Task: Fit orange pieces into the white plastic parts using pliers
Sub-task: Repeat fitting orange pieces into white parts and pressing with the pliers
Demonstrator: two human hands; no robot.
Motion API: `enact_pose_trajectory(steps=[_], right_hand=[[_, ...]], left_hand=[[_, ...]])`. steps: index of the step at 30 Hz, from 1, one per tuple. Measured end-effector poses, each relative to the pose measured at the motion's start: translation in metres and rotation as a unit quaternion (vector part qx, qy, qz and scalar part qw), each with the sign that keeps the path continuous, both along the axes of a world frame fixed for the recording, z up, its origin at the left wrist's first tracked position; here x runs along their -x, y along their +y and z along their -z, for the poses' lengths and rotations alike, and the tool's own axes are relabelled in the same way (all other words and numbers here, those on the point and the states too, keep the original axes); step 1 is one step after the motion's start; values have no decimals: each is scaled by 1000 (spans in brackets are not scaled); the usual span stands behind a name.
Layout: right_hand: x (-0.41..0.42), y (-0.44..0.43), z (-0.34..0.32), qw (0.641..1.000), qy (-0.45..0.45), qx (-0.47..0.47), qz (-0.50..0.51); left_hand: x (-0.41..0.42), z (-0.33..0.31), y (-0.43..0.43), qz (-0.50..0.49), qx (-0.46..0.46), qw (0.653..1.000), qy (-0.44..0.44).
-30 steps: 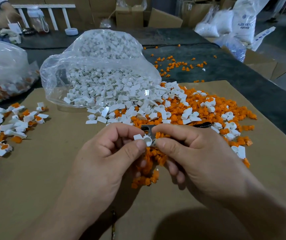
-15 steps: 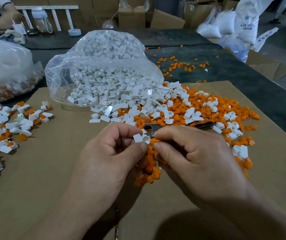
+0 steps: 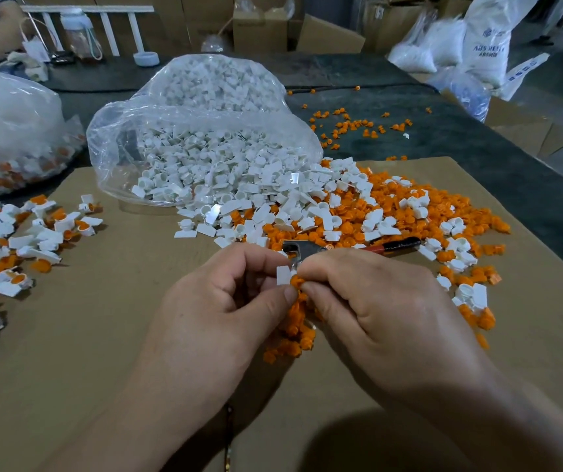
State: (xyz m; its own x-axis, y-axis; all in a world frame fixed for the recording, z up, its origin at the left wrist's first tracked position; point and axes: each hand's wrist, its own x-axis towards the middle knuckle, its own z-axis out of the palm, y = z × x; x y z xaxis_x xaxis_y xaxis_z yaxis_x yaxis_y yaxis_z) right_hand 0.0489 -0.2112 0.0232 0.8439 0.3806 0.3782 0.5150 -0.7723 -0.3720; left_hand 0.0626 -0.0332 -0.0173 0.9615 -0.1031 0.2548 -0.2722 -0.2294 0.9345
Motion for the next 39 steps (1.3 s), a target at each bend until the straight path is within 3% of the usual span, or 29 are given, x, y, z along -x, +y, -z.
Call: enact_pose_trajectory(steps=[13, 21, 25, 31, 39], right_hand=[[2, 3, -5, 999, 31, 24, -1], [0, 5, -3, 997, 62, 53, -9], [-5, -8, 2, 998, 8, 58, 22], [-18, -35, 8, 957, 108, 250, 99], [-30, -40, 14, 946, 89, 286, 123]], left_hand=[[-2, -1, -2, 40, 103, 991, 78], [-2, -2, -4, 10, 81, 995, 61], [-5, -4, -2, -10, 60, 997, 57], [-8, -6, 4, -12, 116, 989, 90], [-11, -4, 6, 17, 180, 973, 144]])
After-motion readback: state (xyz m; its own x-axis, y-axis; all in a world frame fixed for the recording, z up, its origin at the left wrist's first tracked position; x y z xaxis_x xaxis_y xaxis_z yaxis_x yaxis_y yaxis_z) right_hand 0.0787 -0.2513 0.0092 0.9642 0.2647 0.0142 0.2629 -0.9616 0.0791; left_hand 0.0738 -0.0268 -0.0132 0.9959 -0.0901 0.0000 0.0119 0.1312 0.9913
